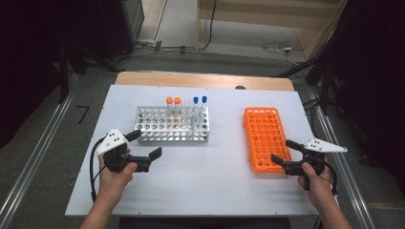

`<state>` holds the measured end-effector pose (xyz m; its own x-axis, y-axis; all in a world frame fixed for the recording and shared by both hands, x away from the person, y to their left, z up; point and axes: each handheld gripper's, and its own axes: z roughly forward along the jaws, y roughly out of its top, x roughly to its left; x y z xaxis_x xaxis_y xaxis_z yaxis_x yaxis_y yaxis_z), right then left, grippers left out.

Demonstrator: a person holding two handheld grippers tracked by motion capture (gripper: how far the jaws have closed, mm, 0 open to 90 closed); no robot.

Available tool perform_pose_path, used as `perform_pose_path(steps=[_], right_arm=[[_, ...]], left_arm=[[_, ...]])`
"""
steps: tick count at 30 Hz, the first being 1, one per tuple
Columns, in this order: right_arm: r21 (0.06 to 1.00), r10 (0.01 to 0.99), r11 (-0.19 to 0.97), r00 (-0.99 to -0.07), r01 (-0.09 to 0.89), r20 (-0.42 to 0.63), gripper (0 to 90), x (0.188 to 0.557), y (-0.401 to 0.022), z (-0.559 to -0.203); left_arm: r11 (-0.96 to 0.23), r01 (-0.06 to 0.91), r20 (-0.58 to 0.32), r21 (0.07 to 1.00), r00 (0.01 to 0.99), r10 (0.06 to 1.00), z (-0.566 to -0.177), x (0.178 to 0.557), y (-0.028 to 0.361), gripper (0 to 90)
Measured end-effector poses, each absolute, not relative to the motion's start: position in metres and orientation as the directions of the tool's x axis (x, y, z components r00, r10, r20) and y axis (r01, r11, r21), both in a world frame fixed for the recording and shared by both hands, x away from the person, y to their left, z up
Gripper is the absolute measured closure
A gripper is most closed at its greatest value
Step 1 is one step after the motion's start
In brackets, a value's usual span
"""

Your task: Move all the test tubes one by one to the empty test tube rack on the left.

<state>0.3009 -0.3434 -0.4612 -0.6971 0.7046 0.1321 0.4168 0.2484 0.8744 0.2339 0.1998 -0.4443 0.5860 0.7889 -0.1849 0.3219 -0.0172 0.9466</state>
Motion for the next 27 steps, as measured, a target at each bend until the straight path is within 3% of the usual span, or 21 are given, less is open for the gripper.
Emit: perform_pose_path(steps=[27], right_arm=[[0.878, 0.711, 0.24, -0.691, 0.415, 0.132, 6.1, 0.3016, -0.3461, -0.4618]], left_arm=[[-0.029, 0.351, -0.189, 0.936, 0.572, 0.798, -0.4543, 0.229, 0.2028, 0.0]])
